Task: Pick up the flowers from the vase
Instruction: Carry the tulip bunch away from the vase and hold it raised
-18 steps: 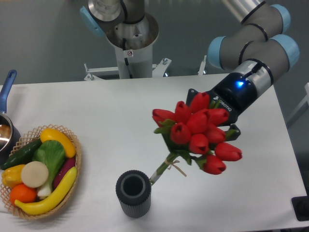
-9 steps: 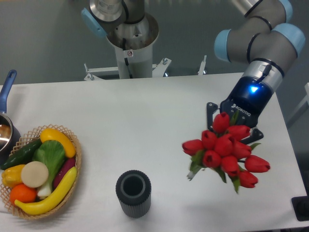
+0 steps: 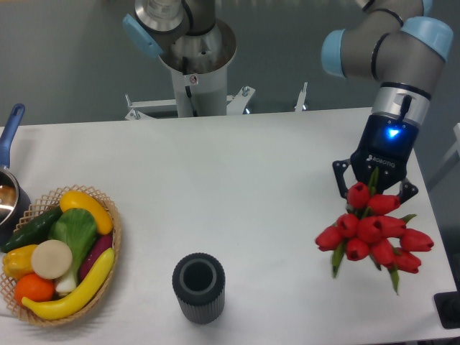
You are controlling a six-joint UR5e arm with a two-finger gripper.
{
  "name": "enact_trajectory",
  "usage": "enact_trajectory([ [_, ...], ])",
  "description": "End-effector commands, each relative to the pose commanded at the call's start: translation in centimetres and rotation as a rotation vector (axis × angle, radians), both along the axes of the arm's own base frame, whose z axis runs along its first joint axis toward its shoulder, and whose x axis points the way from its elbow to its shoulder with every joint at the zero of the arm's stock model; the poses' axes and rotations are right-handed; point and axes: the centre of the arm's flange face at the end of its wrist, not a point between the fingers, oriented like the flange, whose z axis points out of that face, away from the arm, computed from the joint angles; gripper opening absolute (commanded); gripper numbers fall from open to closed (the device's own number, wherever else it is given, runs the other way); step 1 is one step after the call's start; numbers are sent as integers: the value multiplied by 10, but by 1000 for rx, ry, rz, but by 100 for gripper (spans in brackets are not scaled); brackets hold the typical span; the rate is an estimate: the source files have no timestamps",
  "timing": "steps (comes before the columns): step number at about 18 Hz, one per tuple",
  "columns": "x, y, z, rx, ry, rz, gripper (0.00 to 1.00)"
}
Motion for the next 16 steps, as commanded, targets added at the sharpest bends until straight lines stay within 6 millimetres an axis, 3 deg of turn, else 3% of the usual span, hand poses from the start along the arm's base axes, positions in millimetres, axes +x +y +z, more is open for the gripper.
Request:
enact_trajectory([
  [3, 0, -13, -3, -25, 12, 13, 17],
  [7, -4, -29, -8, -232, 101, 57, 16],
  [11, -3, -34, -16, -357, 104, 98, 15],
  [16, 12, -24, -31, -511, 72, 82, 15],
])
